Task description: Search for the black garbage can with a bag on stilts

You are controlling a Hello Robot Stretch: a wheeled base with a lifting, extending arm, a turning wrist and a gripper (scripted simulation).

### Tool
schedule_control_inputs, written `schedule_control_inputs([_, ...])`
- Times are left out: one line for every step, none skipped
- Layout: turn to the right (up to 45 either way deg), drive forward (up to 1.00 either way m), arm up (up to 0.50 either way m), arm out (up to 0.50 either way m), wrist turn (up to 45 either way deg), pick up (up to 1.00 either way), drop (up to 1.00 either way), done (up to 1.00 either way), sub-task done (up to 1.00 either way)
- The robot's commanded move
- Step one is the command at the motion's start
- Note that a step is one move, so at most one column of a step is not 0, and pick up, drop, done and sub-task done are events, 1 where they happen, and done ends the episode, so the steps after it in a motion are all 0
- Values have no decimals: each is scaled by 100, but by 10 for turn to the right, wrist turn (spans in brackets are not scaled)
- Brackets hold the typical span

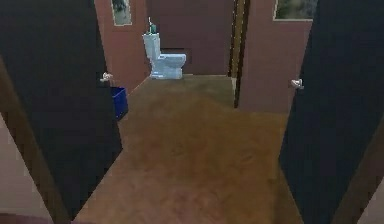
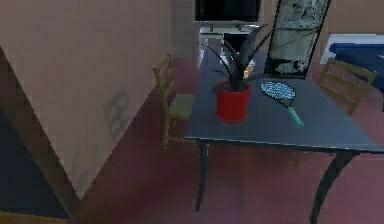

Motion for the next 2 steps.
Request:
schedule_control_inputs([0, 100, 0, 0, 0, 0, 0, 0, 0])
schedule_control_inputs([-30, 0, 0, 0, 0, 0, 0, 0, 0])
